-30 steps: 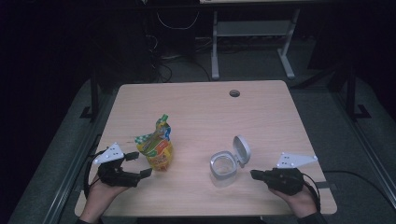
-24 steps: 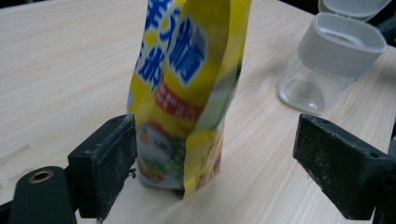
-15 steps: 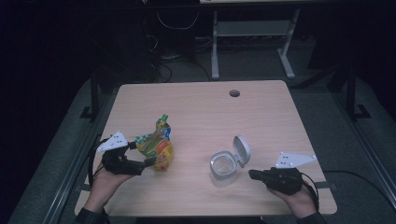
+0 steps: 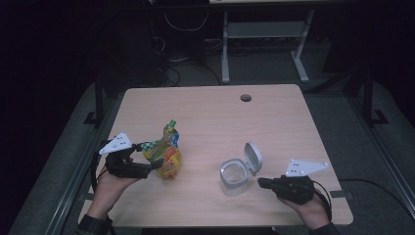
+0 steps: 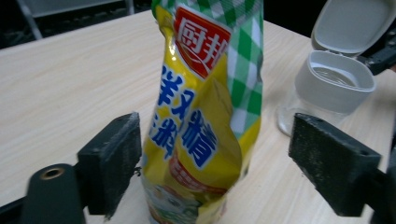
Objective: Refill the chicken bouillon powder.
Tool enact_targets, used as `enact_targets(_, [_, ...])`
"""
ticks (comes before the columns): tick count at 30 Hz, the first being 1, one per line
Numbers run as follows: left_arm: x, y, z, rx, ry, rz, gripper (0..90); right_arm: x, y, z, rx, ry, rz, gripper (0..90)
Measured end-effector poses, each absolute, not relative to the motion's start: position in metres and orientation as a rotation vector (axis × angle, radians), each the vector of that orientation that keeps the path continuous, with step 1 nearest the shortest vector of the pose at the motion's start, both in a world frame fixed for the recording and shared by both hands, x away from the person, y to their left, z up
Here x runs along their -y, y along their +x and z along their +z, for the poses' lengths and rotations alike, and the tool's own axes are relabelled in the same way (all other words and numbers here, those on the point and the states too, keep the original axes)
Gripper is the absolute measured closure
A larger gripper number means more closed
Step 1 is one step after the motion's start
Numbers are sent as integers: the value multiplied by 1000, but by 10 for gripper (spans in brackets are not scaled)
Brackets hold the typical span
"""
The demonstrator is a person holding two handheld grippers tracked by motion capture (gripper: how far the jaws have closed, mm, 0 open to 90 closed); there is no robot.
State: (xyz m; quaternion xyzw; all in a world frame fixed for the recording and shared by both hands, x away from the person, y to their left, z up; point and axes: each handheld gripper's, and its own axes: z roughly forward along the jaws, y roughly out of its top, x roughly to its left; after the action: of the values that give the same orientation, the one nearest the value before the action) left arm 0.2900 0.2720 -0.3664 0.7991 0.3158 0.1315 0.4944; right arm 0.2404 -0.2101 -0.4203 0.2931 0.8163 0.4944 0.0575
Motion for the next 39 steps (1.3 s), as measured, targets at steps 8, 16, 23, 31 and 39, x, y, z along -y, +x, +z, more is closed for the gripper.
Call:
enact_targets(8, [-269,297,-365,-762,1926,301,409,210,242,-423,-2490,889,1493,898])
enact_targets(16, [-267,299,-367,-753,1932,330,757,210,242,-423,-2492,885,1491,899])
enact_targets(23, [-264,303,-366,-725,1931,338,898,209,240,-423,-2497,876,1494,899])
enact_targets(31, [-264,308,-362,-706,1928,318,900,204,235,-420,-2497,864,1540,900])
enact_targets(39, [-262,307,-350,-670,1925,291,900,194,231,-414,-2482,852,1597,900])
